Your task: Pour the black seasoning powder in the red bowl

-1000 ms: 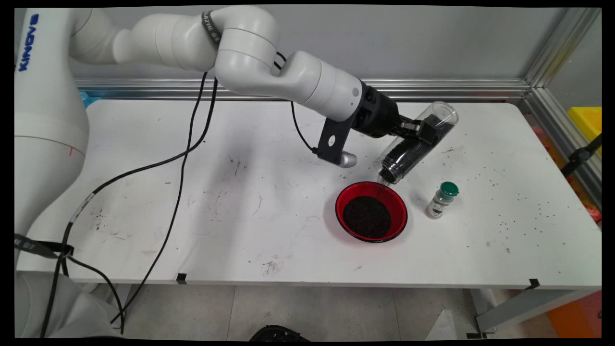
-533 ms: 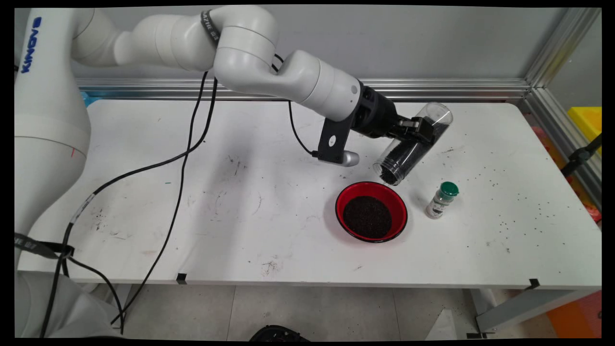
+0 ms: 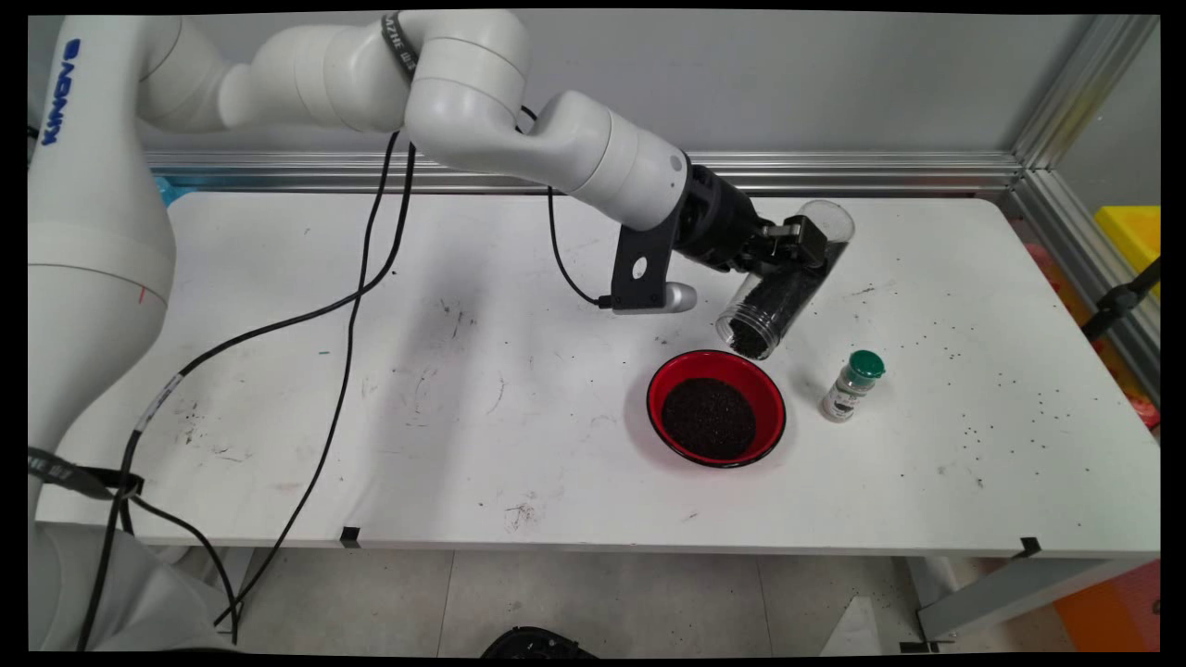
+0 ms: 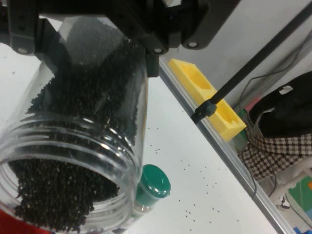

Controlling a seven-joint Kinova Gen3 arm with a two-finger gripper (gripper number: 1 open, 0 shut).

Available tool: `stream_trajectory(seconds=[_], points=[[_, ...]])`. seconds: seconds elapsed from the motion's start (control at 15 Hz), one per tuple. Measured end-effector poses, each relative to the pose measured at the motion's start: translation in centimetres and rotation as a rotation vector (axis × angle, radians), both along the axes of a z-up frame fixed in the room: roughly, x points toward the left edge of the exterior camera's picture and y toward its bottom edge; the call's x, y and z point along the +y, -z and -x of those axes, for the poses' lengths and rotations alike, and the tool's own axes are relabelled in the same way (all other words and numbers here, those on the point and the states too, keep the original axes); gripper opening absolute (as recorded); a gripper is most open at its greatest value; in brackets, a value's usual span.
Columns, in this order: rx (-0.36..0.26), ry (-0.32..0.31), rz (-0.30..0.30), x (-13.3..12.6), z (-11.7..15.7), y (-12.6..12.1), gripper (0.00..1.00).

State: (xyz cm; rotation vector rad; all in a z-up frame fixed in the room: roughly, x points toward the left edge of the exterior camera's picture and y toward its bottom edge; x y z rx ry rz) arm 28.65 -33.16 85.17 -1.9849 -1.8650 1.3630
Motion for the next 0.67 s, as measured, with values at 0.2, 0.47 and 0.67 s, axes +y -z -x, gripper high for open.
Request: stream_trajectory(seconds=[0.2, 0.47, 0.67], points=[[0.018, -0.035, -0.045, -0.1, -0.3, -0.2, 0.00], [0.051, -0.088, -0.116, -0.4, -0.7, -0.7, 0.00], [0.083, -0.135, -0.185, -0.6, -0.9, -1.2, 0.00]])
